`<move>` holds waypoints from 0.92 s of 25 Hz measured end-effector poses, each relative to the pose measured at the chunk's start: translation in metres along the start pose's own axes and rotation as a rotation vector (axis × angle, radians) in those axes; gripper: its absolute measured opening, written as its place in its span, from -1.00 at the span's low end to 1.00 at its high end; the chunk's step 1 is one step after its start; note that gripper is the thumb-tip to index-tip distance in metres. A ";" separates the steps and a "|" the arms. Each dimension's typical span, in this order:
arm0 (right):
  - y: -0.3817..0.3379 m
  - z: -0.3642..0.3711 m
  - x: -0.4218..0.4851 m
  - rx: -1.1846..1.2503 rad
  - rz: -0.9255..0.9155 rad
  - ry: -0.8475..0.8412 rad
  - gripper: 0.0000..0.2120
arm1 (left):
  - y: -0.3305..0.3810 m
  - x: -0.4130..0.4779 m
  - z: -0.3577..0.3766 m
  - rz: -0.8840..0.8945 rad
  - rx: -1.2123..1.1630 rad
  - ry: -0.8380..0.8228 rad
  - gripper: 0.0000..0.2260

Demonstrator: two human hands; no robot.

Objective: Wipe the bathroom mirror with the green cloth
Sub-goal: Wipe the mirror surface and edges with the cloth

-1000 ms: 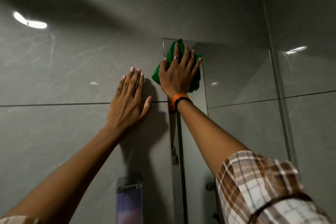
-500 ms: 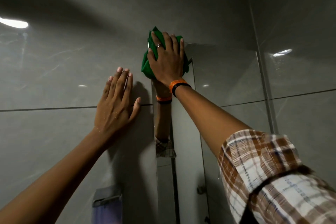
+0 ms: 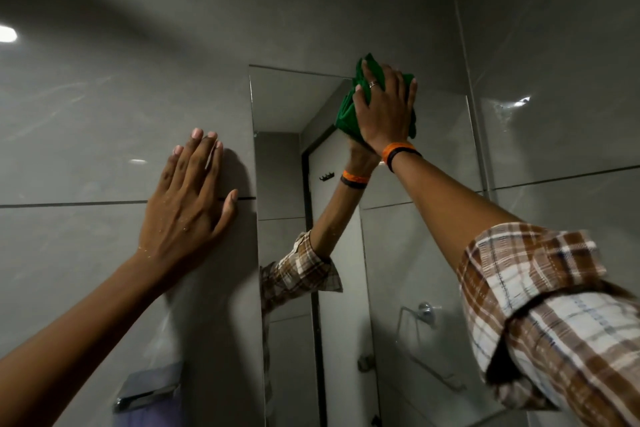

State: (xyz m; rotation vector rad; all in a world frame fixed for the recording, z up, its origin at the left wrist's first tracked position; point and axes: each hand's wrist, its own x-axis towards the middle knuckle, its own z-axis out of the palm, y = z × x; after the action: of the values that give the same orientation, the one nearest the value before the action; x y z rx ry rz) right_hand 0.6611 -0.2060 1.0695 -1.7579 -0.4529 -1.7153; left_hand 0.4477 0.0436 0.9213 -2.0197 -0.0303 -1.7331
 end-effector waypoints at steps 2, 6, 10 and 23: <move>0.023 -0.002 0.003 -0.007 0.035 -0.013 -0.52 | 0.002 -0.001 0.003 -0.003 -0.008 -0.010 -0.30; 0.073 -0.006 0.011 -0.026 0.080 -0.035 -0.51 | 0.007 -0.003 0.006 -0.001 -0.014 0.007 -0.32; 0.108 -0.003 0.024 -0.020 0.134 -0.045 -0.50 | 0.010 -0.005 0.008 0.010 -0.004 0.014 -0.33; 0.166 -0.009 -0.034 0.004 0.295 -0.066 -0.47 | 0.016 -0.008 0.020 0.037 -0.027 -0.006 -0.34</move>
State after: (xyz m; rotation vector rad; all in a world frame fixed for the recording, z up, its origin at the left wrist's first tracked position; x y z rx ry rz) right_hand 0.7576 -0.3286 1.0033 -1.7825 -0.2108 -1.4528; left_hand 0.4699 0.0386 0.9067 -2.0318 0.0294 -1.7137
